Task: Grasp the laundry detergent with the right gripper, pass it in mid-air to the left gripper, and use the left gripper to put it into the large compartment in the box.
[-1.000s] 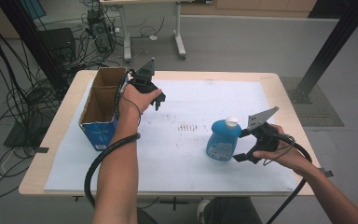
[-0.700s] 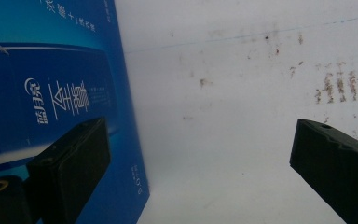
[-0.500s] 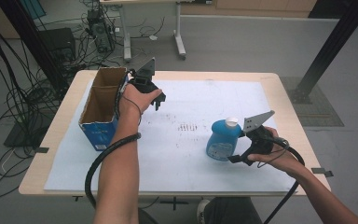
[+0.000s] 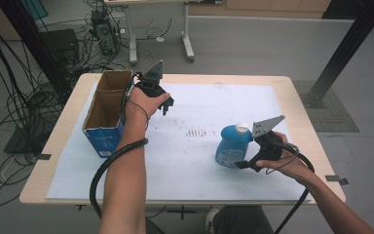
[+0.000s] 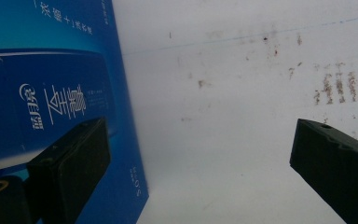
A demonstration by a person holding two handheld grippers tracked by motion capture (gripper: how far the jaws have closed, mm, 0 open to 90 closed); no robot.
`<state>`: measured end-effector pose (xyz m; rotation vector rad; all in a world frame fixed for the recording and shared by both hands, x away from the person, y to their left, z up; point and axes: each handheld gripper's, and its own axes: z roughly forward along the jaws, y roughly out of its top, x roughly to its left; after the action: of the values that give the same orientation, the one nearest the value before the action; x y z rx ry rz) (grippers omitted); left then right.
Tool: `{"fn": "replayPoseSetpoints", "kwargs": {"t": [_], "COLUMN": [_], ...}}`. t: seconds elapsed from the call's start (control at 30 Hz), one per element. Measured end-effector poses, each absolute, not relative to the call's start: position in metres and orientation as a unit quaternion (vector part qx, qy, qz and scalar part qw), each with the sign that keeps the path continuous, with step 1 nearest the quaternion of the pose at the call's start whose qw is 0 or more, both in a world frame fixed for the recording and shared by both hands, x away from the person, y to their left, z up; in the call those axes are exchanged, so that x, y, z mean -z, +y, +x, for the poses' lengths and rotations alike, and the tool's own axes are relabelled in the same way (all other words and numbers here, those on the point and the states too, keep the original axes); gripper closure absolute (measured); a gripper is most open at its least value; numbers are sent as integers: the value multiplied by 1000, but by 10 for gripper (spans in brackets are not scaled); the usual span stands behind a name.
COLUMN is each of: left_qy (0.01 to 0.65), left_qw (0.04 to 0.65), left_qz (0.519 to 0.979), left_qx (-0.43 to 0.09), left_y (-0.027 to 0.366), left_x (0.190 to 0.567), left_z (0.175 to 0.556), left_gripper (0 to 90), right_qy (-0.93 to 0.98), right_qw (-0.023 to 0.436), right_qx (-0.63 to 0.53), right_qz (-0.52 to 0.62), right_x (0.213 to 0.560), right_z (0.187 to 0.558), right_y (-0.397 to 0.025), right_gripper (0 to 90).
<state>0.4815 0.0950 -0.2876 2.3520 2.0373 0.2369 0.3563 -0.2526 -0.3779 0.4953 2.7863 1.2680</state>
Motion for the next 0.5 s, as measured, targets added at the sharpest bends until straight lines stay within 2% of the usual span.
{"fn": "replayPoseSetpoints", "kwargs": {"t": [0.5], "left_qy": [649], "left_qw": [8], "left_qz": [758], "left_qx": [-73], "left_y": [90], "left_x": [290], "left_z": [484], "left_gripper": [56], "right_qy": [891], "right_qw": [27], "right_qx": [-424], "right_qz": [161], "right_x": [378], "right_z": [359], "right_y": [-250], "right_gripper": [26]}}
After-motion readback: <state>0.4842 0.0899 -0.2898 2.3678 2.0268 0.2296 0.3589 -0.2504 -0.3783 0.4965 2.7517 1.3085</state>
